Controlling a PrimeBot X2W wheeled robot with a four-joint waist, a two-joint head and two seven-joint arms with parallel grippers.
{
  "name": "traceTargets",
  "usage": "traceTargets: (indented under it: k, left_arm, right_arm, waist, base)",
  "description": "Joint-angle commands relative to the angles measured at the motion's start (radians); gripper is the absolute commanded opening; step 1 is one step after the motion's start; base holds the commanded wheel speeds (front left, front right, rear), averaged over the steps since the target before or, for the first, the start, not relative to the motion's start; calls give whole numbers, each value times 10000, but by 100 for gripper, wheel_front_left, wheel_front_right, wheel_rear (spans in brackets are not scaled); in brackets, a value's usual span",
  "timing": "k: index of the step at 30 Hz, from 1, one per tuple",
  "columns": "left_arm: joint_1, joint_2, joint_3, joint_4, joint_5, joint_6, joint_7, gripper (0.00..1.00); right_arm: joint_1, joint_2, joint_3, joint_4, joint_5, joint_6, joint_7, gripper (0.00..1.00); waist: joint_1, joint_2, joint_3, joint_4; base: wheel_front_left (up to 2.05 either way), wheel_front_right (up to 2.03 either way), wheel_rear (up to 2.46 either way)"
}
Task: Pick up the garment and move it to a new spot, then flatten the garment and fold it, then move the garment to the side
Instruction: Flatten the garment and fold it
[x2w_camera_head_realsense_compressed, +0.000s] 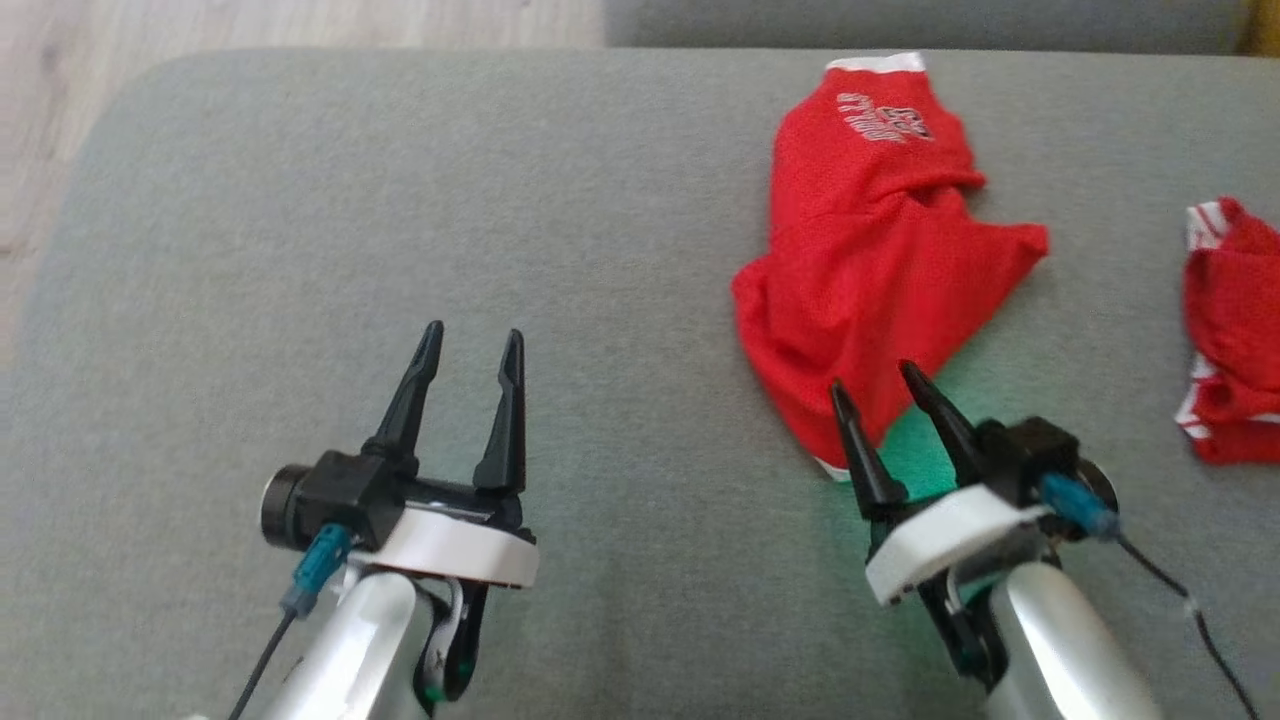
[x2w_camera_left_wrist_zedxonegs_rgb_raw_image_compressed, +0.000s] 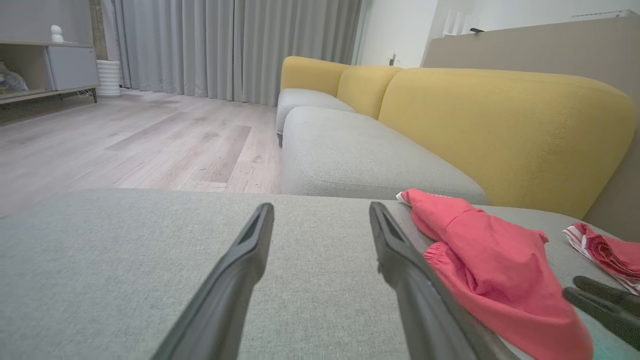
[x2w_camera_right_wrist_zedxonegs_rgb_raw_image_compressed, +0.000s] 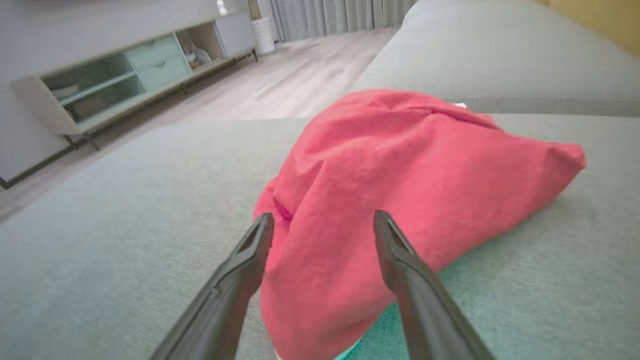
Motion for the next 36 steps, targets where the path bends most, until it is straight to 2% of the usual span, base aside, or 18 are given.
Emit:
traceTargets:
  k: [1, 5, 10, 11, 12, 16, 19, 23, 27, 31, 36]
  left_arm:
    - [-376, 15, 425, -251, 135, -32, -79, 100]
    - [-442, -198, 560, -143, 255, -218, -79, 100]
    - [-450, -413, 724, -1, 412, -405, -79, 100]
    - [-441, -446, 762, 24, 443, -434, -79, 100]
    - [-430, -474, 805, 45, 471, -460, -79, 100]
    - [-356, -555, 1024, 106, 585, -529, -79, 100]
    - [-227, -576, 1271, 120, 723, -576, -80, 100]
    - [-129, -587, 1493, 61, 847, -608, -80, 100]
    - [-65, -597, 1583, 50, 913, -659, -80, 100]
    - [-34, -633, 1609, 0, 988, -727, -80, 100]
    - [-11, -686, 1644, -25, 1045, -785, -80, 100]
  right_arm:
    - [-448, -45, 228, -144, -126, -7, 113, 100]
    - [-1104, -45, 2, 734, -780, -7, 749, 100]
    - [-1780, -45, 72, 1669, -1031, -7, 991, 100]
    - [-1894, -45, 122, 1807, -1051, -7, 967, 47]
    - [-2020, -45, 149, 1870, -1067, -7, 836, 0]
    - [-2524, -45, 336, 1695, -653, -7, -29, 0]
    - [-3097, -45, 986, 863, 180, -7, -816, 0]
    - [-3617, -45, 1329, -265, 893, -7, -1124, 0]
    - [-3794, -45, 1190, -627, 1037, -7, -1020, 0]
    - [-3723, -45, 635, -384, 681, -7, -538, 0]
    - [-3480, -45, 152, 783, 127, -7, -5, 0]
  waist:
    - [0, 0, 213, 271]
    - [0, 0, 381, 631]
    - [0, 0, 430, 885]
    - [0, 0, 417, 909]
    - [0, 0, 402, 923]
    - [0, 0, 245, 876]
    - [0, 0, 1, 693]
    - [0, 0, -269, 586]
    - [0, 0, -387, 597]
    - [0, 0, -357, 718]
    - [0, 0, -100, 859]
  base:
    - [0, 0, 0]
    - [0, 0, 0]
    - [0, 0, 0]
    - [0, 0, 0]
    - [0, 0, 0]
    - [0, 0, 0]
    - [0, 0, 0]
    - [0, 0, 0]
    - [0, 0, 0]
    - [0, 0, 0]
    - [0, 0, 0]
